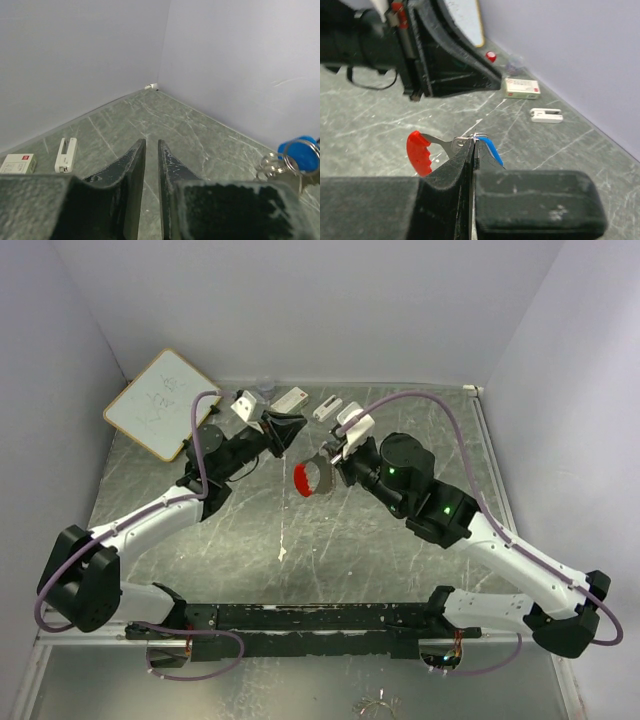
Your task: Remove the keys from the keyring
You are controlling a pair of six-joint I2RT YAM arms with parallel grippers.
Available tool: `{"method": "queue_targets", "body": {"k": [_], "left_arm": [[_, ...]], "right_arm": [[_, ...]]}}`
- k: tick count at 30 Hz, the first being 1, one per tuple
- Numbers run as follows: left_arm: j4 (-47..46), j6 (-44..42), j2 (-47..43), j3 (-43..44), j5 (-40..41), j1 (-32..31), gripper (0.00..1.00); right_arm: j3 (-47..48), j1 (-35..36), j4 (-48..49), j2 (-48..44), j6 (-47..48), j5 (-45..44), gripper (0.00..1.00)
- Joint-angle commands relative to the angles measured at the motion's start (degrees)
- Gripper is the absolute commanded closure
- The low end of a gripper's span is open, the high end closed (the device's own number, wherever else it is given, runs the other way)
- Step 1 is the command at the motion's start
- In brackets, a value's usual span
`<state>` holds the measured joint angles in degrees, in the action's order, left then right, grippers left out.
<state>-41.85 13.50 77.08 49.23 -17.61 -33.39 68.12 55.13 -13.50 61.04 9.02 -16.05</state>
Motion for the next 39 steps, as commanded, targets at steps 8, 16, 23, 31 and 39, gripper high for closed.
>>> {"method": "queue_targets", "body": {"k": [8,16,23,31,39], "left_arm": [[-11.61,5.05,-3.88,-1.18,-16.87,4.23,0.63],[-11.86,3.49,-2.19,-1.15,-31.06,4.79,0.61],[-29.09,9.76,-0.99,-6.16,-45.28,7.95,0.62],[-61.61,35.32,7.63,-5.76,-49.49,11.31,0.62],[-61.90,38.94,10.15,-3.26,-50.68,10.26,0.62]], "right_arm": [[4.83,0.02,-12.17,4.41,2.85,13.44,1.00],[3.92,-0.02,-11.17,2.77,3.53,14.09,1.00],[4.13,-0.02,-11.98,0.52,3.71,14.75,1.00],[4.37,-0.02,-12.07,-1.52,4.21,19.59,1.00],[5.21,0.02,-12.67,0.13,4.34,23.40,1.00]]}}
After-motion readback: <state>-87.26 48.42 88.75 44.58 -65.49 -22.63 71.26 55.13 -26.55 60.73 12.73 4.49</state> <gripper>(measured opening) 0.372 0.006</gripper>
